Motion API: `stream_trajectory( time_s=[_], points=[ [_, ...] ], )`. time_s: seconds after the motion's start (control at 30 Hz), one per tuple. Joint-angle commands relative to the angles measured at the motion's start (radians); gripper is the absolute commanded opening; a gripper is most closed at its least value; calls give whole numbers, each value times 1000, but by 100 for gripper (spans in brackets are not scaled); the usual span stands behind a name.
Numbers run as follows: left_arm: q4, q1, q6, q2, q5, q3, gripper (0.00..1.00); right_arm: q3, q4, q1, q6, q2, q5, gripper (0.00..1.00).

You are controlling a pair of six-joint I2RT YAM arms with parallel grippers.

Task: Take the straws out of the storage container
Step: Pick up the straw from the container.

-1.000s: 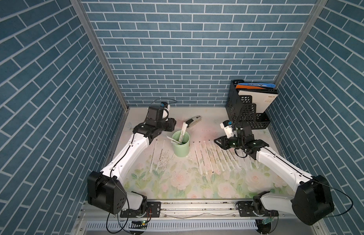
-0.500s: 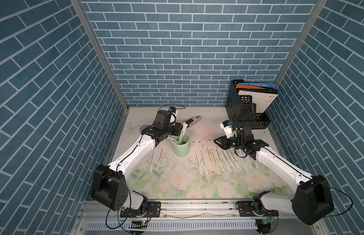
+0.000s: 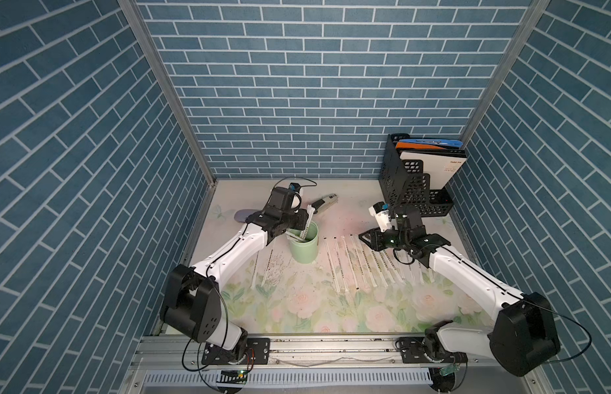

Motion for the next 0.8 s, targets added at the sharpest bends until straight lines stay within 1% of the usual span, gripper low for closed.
stream_trajectory(
  time_s=[0.0,0.4,0.77],
  points=[
    [0,-4,1,-2,-34,2,38,7,10,5,12,12,-12,32],
    [-2,-5,3,14,-59,14,37,12,8,6,12,15,-15,32],
    [13,-5,-2,16,-44,21,33,11,5,5,10,20,-17,32]
  ],
)
